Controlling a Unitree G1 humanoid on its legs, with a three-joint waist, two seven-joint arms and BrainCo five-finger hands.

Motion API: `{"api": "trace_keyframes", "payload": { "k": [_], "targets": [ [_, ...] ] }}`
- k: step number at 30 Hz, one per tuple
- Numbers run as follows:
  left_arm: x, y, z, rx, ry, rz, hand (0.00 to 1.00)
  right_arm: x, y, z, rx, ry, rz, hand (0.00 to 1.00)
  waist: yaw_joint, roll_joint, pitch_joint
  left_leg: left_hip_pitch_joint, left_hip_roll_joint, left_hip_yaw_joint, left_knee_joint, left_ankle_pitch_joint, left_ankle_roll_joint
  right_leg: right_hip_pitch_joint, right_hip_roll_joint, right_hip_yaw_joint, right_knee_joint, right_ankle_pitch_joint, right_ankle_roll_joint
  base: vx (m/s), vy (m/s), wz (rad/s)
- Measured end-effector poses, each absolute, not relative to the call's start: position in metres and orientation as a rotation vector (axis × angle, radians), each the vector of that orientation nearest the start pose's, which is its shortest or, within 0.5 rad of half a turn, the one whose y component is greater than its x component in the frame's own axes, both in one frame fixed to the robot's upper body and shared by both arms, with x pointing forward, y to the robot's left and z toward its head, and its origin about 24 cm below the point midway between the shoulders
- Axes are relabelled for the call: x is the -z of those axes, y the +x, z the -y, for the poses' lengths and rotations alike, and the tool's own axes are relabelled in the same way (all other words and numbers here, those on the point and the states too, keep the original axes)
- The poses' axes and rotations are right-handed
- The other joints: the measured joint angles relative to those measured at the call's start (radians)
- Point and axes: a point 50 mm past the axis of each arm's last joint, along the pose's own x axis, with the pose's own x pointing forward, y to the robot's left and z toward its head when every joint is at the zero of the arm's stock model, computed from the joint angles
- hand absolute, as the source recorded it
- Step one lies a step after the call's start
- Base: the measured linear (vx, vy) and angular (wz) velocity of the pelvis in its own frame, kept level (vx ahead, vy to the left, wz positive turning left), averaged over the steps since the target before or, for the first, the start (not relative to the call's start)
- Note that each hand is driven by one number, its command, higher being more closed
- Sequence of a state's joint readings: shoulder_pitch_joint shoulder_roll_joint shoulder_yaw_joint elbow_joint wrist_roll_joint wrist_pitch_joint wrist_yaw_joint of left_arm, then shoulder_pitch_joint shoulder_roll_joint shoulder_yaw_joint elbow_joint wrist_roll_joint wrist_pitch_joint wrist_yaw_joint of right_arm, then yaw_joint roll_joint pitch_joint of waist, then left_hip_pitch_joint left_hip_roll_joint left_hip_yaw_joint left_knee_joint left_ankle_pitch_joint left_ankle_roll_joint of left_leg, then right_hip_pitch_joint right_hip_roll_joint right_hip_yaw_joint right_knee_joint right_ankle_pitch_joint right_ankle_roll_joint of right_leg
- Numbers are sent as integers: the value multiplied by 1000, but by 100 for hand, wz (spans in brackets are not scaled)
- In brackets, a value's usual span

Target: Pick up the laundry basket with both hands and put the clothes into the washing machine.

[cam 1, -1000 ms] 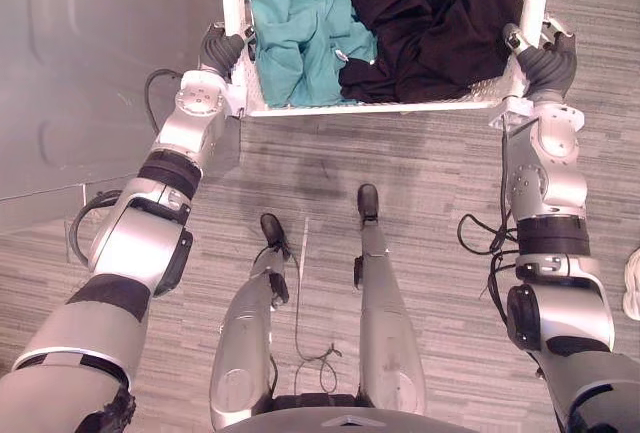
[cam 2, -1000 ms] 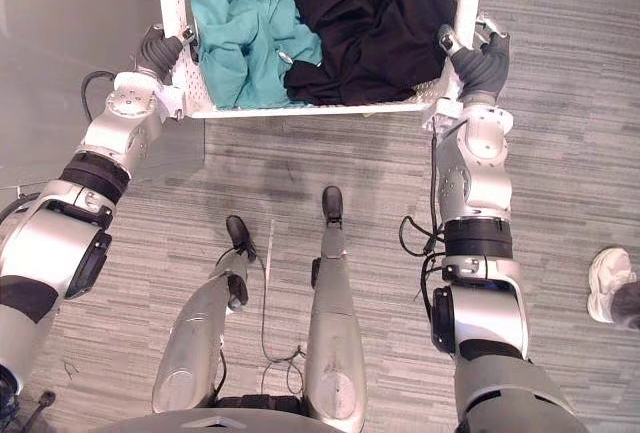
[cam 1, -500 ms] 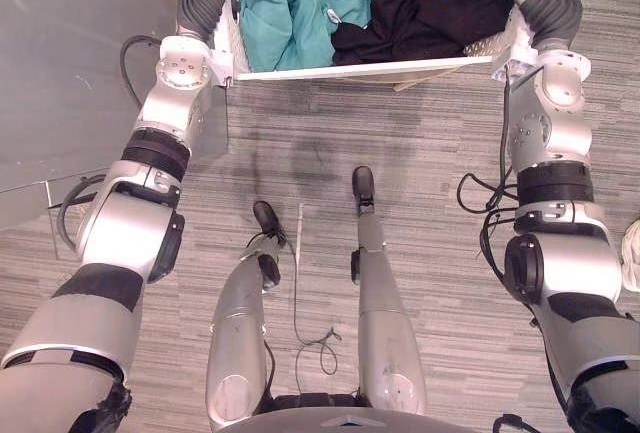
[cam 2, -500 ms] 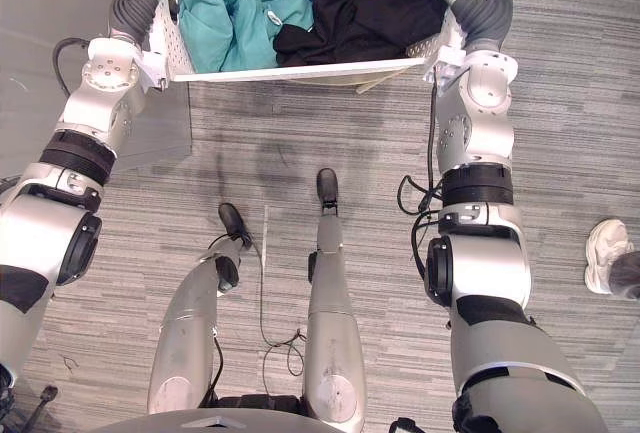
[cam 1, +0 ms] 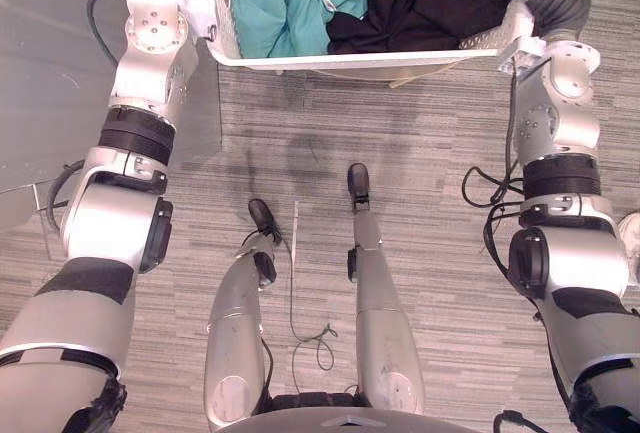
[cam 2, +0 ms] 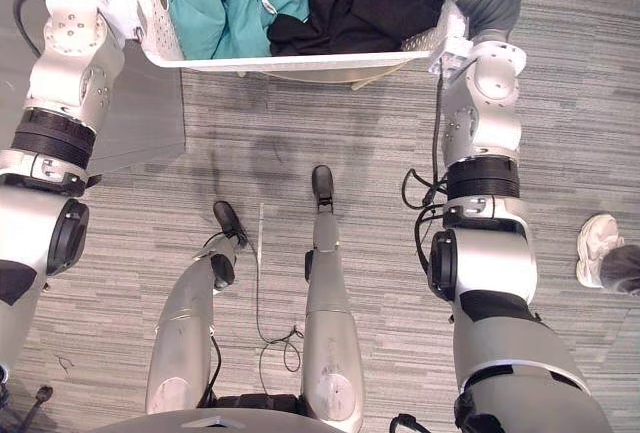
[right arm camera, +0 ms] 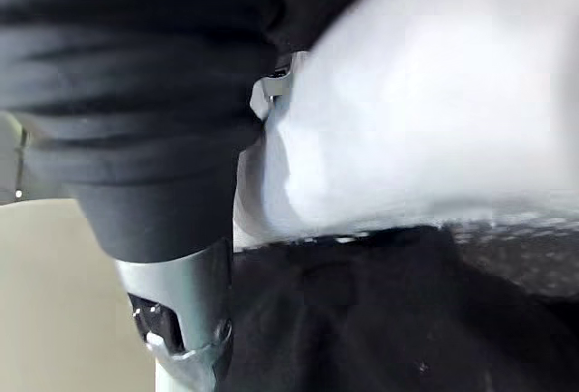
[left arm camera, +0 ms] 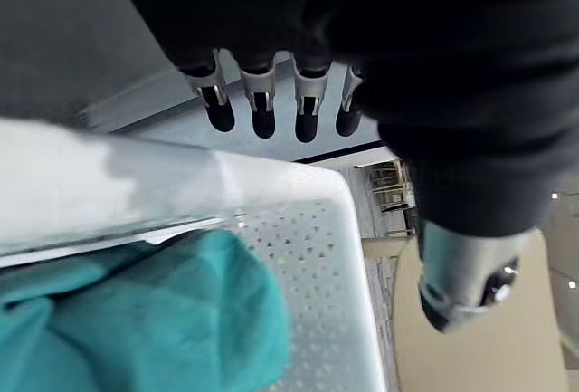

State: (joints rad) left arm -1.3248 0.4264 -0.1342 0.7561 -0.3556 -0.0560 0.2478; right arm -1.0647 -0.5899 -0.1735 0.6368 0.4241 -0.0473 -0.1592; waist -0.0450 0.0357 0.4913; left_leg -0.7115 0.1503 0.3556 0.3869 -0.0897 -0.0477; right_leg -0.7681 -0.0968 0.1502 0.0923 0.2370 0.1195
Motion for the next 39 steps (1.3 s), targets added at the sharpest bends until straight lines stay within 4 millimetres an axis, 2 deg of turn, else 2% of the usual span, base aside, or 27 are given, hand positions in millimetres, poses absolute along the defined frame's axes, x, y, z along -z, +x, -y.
{"api": "trace_keyframes", "payload": {
  "k": [3,8,11,13,14,16,17,21,22,23,25,27,29,30,31,32,33,34,35,36,37,38,39],
  "targets": [
    [-356,389,-160,-119,-22,676,0,-302,351,294,376,89,635,0,6,0,0,7,-2,-3,0,0,0,9,-2,-3,1,0,0,40,-36,3],
    [-373,372,-157,-132,-78,794,0,-271,313,313,458,1,668,0,0,-1,0,76,-22,-31,-43,15,1,74,-15,-30,13,-21,0,46,-43,12],
    [-370,367,-157,-135,-97,825,0,-262,295,320,506,-32,684,0,-2,-1,0,112,-43,-36,-93,38,3,88,-31,-39,31,-33,3,28,-35,19],
    [-355,370,-158,-143,-108,792,0,-249,286,322,517,-90,656,0,-8,-1,0,143,-55,-52,-117,56,5,113,-38,-55,37,-44,2,40,-34,20],
    [-349,371,-158,-144,-111,779,0,-246,283,321,517,-106,650,0,-9,-1,0,153,-57,-55,-124,59,4,121,-39,-58,42,-49,2,50,-43,17],
    [-326,372,-162,-159,-117,741,0,-239,272,318,514,-180,643,0,-8,-1,0,194,-64,-59,-146,67,1,141,-43,-64,70,-70,2,52,-46,7],
    [-322,371,-163,-160,-118,738,0,-237,269,318,515,-201,643,0,-7,-1,0,204,-67,-60,-152,70,1,145,-45,-65,81,-78,3,45,-47,7],
    [-296,354,-178,-187,-147,755,0,-210,240,328,601,-231,604,0,-9,-3,-2,300,-84,-87,-214,98,-7,197,-58,-99,159,-140,-7,48,-51,20],
    [-275,345,-182,-195,-167,739,0,-189,228,332,642,-243,543,0,-6,-6,-6,348,-92,-101,-235,103,-12,223,-64,-108,197,-174,-8,58,-65,17],
    [-267,341,-184,-198,-177,731,0,-181,222,334,655,-255,514,0,-4,-6,-6,365,-94,-106,-239,103,-12,234,-67,-111,212,-187,-9,70,-82,22],
    [-238,331,-184,-208,-192,687,0,-154,210,335,674,-255,415,0,2,-12,-28,401,-102,-113,-257,106,-16,252,-76,-124,248,-217,-10,44,-59,15],
    [-183,317,-184,-214,-205,547,0,-115,192,331,686,-242,271,0,10,-13,-103,431,-105,-118,-290,112,-18,270,-79,-137,253,-234,-10,96,-62,8],
    [-150,306,-186,-220,-199,450,0,-95,180,329,685,-221,191,0,12,-12,-124,482,-105,-122,-312,114,-19,316,-80,-145,250,-246,-12,93,-27,1],
    [-125,294,-187,-228,-188,376,0,-79,168,327,688,-207,123,0,15,-13,-154,510,-106,-125,-328,114,-19,339,-80,-153,249,-255,-10,100,-12,7],
    [-93,277,-185,-232,-204,272,0,-54,153,325,696,-178,14,0,19,-13,-206,537,-106,-133,-345,114,-20,367,-82,-164,245,-266,-10,109,-11,9],
    [-81,271,-184,-233,-216,231,0,-44,147,324,701,-165,-27,0,21,-13,-223,548,-106,-135,-351,114,-20,377,-81,-166,243,-269,-10,105,-4,7],
    [-60,257,-181,-236,-239,157,0,-27,136,322,704,-138,-100,0,27,-13,-244,576,-107,-134,-364,115,-20,401,-81,-169,240,-275,-9,79,-2,-1],
    [-51,250,-180,-239,-252,123,0,-20,132,320,705,-125,-133,0,28,-13,-251,591,-108,-134,-369,114,-20,413,-82,-169,240,-278,-8,73,4,-4],
    [-33,235,-176,-247,-278,51,0,-4,125,314,700,-94,-197,0,30,-12,-266,614,-108,-134,-374,110,-21,435,-83,-171,239,-285,-6,35,8,-4],
    [-25,229,-174,-249,-296,17,0,3,122,311,697,-78,-227,0,31,-12,-275,621,-108,-133,-373,106,-21,443,-83,-171,238,-286,-5,40,16,-7],
    [-5,214,-167,-236,-341,-72,0,19,114,304,672,-46,-301,0,36,-10,-296,641,-107,-130,-373,96,-15,462,-82,-170,231,-293,-3,23,15,-7],
    [4,210,-164,-234,-352,-111,0,26,111,300,659,-36,-332,0,37,-8,-307,650,-107,-127,-373,94,-15,471,-82,-169,229,-293,-3,43,13,-12],
    [24,202,-158,-226,-368,-207,0,38,107,295,635,-15,-388,0,38,-3,-316,678,-104,-121,-373,87,-15,500,-79,-168,221,-294,-2,25,11,-20]
  ]
}}
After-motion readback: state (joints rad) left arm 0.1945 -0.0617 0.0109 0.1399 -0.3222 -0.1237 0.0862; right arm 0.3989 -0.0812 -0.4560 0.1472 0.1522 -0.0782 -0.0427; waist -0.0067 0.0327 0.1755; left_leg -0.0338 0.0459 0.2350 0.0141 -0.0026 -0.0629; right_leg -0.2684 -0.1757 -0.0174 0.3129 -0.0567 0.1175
